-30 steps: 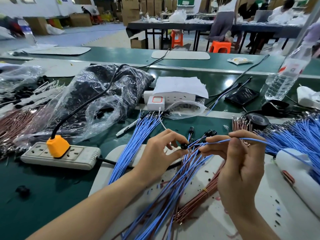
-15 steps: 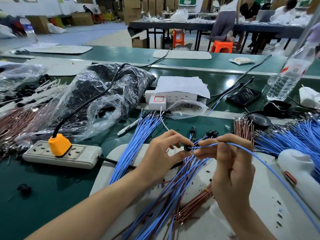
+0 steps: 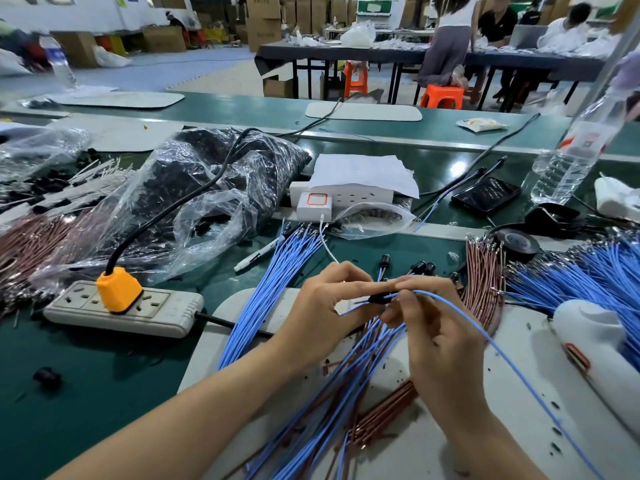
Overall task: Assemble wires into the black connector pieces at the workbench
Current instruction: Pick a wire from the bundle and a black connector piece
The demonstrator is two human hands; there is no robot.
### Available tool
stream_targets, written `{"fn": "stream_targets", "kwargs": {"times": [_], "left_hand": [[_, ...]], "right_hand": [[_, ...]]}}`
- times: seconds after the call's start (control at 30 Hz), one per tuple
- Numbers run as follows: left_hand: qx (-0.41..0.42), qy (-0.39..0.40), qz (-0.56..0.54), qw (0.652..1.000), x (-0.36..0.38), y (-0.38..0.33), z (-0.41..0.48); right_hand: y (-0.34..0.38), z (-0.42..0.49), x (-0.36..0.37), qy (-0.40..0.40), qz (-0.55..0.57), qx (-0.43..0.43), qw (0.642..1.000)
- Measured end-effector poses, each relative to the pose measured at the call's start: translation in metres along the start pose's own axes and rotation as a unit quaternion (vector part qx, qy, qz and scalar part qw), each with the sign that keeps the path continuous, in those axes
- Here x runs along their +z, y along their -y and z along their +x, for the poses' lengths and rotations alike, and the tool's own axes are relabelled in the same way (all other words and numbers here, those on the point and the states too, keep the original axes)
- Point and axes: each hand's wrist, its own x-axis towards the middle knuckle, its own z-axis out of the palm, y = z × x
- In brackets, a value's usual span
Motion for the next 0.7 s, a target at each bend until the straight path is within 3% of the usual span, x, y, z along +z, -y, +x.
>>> {"fn": "stream_targets", "kwargs": {"times": [0.17, 0.3, 0.53, 0.7], "left_hand": [[-0.028, -0.019, -0.056, 0.998, 0.0001, -0.0008, -0.0001], [-0.011, -0.008, -0.051, 0.999, 0.0003, 0.0017, 0.0000], [-0.010, 0.003, -0.093, 0.996, 0.0017, 0.0074, 0.0005], [-0.025, -0.002, -0.115, 0.993, 0.0029, 0.0063, 0.0002]], "right_hand": [[-0.0091, 0.0006, -0.0001, 0.008, -0.044, 0.019, 0.999], [-0.0067, 0.0008, 0.0007, 0.000, 0.019, 0.112, 0.994], [-0.0062, 0.0041, -0.0036, 0.003, 0.078, 0.199, 0.977], [-0.0055, 0.0064, -0.0030, 0.046, 0.093, 0.200, 0.974]]}}
